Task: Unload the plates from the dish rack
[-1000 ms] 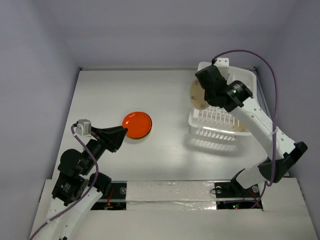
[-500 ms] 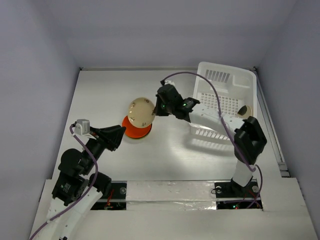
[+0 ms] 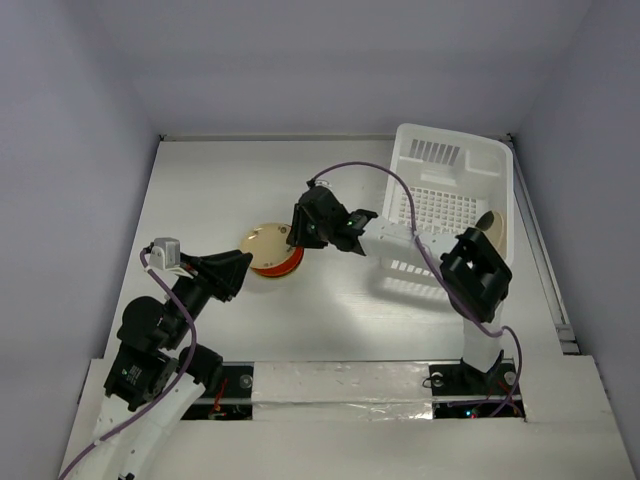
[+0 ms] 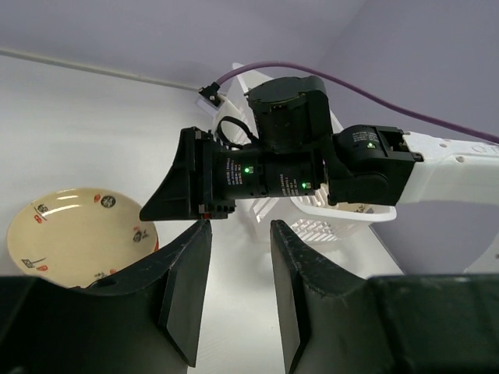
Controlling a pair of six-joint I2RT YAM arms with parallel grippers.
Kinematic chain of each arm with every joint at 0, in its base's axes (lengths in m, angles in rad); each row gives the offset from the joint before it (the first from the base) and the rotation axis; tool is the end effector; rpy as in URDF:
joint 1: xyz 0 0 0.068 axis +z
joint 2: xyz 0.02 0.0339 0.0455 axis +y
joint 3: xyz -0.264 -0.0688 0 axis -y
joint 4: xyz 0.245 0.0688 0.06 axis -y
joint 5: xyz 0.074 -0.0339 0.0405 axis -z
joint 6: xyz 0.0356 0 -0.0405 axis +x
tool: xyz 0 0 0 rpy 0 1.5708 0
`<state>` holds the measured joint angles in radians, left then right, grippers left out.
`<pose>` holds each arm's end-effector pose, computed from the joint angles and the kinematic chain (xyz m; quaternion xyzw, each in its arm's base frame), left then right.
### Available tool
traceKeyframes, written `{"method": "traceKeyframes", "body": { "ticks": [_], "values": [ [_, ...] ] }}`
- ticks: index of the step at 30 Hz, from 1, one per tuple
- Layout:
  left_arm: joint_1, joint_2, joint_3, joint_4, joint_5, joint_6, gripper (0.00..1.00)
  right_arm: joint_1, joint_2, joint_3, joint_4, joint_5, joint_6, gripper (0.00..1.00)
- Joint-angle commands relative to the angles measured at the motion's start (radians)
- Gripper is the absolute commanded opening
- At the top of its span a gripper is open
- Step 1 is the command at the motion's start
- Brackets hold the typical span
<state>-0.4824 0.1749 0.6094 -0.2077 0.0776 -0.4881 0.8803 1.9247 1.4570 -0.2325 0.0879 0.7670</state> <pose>0.0551 -0.0320 0.3416 0.0286 0.6222 -0.3861 0.6805 0.2833 0.3379 0.2337 -0.0328 0.9055 0.2820 0.3155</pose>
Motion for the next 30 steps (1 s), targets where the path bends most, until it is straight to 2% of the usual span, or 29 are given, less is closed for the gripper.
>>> {"method": "traceKeyframes", "body": {
  "ticks": [1, 4, 6, 8, 9, 10, 11, 12, 13, 15, 20, 22, 23, 25, 27, 30],
  "values": [
    [0.002, 0.005, 0.015, 0.039, 0.008, -0.003, 0.33, 0.006, -0.078, -0.020, -0.019, 0.062, 0.003, 0.47],
    [0.002, 0.003, 0.013, 0.039, 0.013, -0.001, 0.33, 0.006, -0.137, -0.032, -0.075, 0.131, -0.009, 0.60],
    [0.002, 0.002, 0.013, 0.037, 0.013, -0.001, 0.34, 0.006, -0.180, -0.037, -0.143, 0.235, -0.015, 0.60],
    [0.002, -0.002, 0.013, 0.041, 0.014, -0.003, 0.34, 0.006, -0.275, -0.065, -0.186, 0.323, -0.011, 0.47],
    [0.002, -0.005, 0.013, 0.039, 0.016, -0.003, 0.34, 0.006, -0.312, -0.076, -0.212, 0.379, -0.006, 0.38],
    [0.002, -0.008, 0.013, 0.042, 0.019, -0.001, 0.34, 0.006, -0.349, -0.086, -0.291, 0.494, -0.002, 0.29],
    [0.002, -0.009, 0.012, 0.044, 0.025, -0.001, 0.34, -0.012, -0.418, -0.090, -0.339, 0.545, 0.015, 0.08],
    [0.002, -0.011, 0.012, 0.045, 0.028, -0.003, 0.34, -0.048, -0.450, -0.105, -0.382, 0.593, 0.023, 0.01],
    [0.002, -0.011, 0.012, 0.048, 0.037, 0.000, 0.34, -0.076, -0.484, -0.121, -0.457, 0.652, 0.026, 0.00],
    [0.002, -0.015, 0.012, 0.048, 0.040, 0.000, 0.34, -0.150, -0.585, -0.185, -0.517, 0.690, 0.032, 0.00],
    [0.002, -0.040, 0.009, 0.053, 0.047, 0.000, 0.30, -0.504, -0.812, -0.317, -0.555, 0.681, -0.098, 0.02],
    [0.002, -0.051, 0.009, 0.054, 0.048, 0.002, 0.29, -0.602, -0.883, -0.340, -0.528, 0.629, -0.155, 0.11],
    [0.002, -0.054, 0.009, 0.054, 0.050, 0.002, 0.29, -0.682, -0.894, -0.342, -0.521, 0.613, -0.216, 0.25],
    [-0.007, -0.061, 0.010, 0.056, 0.045, 0.000, 0.30, -0.742, -0.879, -0.311, -0.537, 0.584, -0.259, 0.40],
    [-0.007, -0.066, 0.009, 0.054, 0.045, 0.002, 0.30, -0.803, -0.851, -0.288, -0.554, 0.582, -0.320, 0.46],
    [-0.007, -0.074, 0.010, 0.054, 0.044, 0.002, 0.30, -0.859, -0.779, -0.253, -0.584, 0.541, -0.386, 0.47]
  ]
}}
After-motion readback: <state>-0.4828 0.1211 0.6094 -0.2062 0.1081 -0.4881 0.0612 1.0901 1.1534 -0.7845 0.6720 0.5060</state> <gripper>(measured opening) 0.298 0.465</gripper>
